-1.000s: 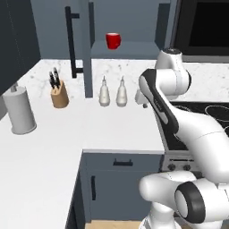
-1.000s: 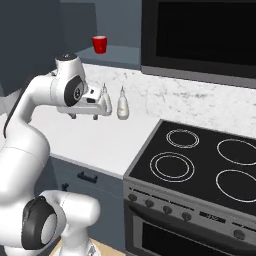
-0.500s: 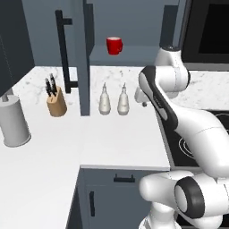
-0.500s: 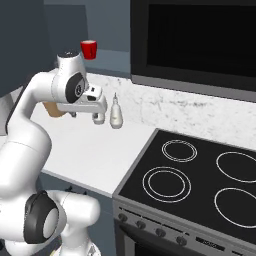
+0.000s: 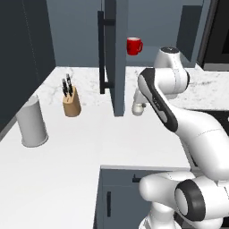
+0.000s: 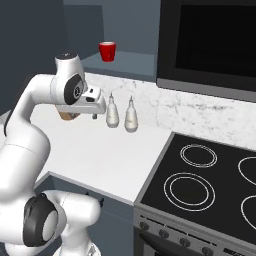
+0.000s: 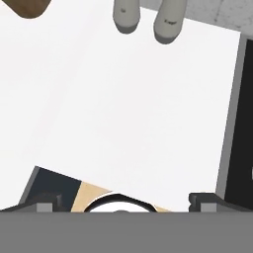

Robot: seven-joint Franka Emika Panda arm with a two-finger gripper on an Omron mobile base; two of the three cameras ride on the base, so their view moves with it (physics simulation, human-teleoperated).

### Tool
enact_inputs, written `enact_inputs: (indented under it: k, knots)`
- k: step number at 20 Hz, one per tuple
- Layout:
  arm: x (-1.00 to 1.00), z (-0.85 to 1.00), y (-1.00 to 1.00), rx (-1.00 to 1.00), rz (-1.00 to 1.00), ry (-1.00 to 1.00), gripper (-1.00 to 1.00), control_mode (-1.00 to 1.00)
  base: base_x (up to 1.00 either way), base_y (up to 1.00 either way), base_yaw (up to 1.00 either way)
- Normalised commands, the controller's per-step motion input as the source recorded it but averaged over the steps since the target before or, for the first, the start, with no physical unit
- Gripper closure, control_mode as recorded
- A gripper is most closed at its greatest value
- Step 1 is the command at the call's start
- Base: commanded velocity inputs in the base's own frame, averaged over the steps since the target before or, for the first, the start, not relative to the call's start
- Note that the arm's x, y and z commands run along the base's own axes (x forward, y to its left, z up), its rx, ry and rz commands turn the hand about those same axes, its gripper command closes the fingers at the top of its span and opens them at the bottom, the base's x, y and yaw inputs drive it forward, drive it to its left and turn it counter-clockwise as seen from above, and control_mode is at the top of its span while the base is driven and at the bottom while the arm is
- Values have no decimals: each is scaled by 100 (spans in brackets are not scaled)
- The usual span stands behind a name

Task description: Gather all objects into one cabinet and sort the glasses and bowls to opposite sides.

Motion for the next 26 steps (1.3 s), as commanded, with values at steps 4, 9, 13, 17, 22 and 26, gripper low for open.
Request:
enact_inputs:
  k: [4, 9, 13, 17, 22, 26]
  knots:
    - [0, 0, 0, 0, 0, 0, -100, 100, 25, 0, 0]
    - [0, 0, 0, 0, 0, 0, -100, 100, 38, -5, 0]
    - [0, 0, 0, 0, 0, 0, -100, 100, 34, -5, 0]
    - [0, 0, 0, 0, 0, 0, -100, 100, 27, 0, 0]
    - [6, 4, 0, 0, 0, 0, -100, -100, 11, 0, 0]
    - [7, 19, 0, 0, 0, -2, -100, -100, 0, 0, 0]
